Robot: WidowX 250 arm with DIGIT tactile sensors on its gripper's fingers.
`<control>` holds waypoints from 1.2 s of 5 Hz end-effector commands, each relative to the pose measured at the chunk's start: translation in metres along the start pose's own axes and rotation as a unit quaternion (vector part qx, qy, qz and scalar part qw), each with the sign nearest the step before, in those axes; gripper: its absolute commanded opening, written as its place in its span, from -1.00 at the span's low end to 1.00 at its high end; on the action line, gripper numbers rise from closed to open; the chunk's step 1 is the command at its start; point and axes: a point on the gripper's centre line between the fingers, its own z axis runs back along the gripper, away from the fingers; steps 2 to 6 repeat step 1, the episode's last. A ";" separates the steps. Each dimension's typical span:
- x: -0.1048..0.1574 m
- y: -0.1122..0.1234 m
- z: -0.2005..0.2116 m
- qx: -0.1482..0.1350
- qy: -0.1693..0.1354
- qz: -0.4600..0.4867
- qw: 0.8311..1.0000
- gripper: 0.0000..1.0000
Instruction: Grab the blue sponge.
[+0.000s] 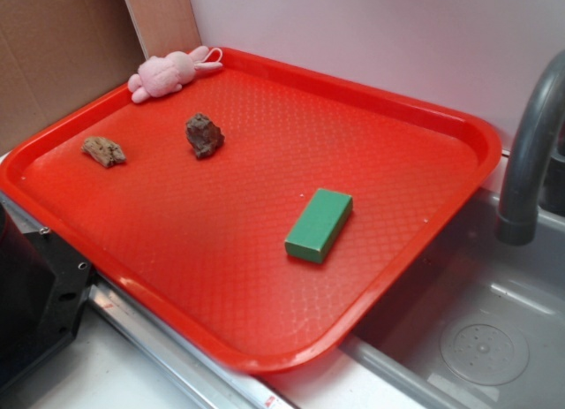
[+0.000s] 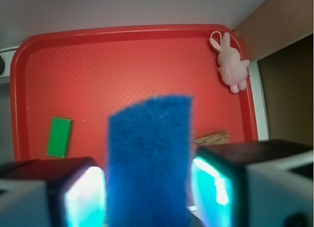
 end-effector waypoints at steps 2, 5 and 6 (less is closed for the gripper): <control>-0.014 0.003 0.008 -0.005 -0.016 0.004 1.000 1.00; -0.014 0.003 0.008 -0.005 -0.016 0.004 1.000 1.00; -0.014 0.003 0.008 -0.005 -0.016 0.004 1.000 1.00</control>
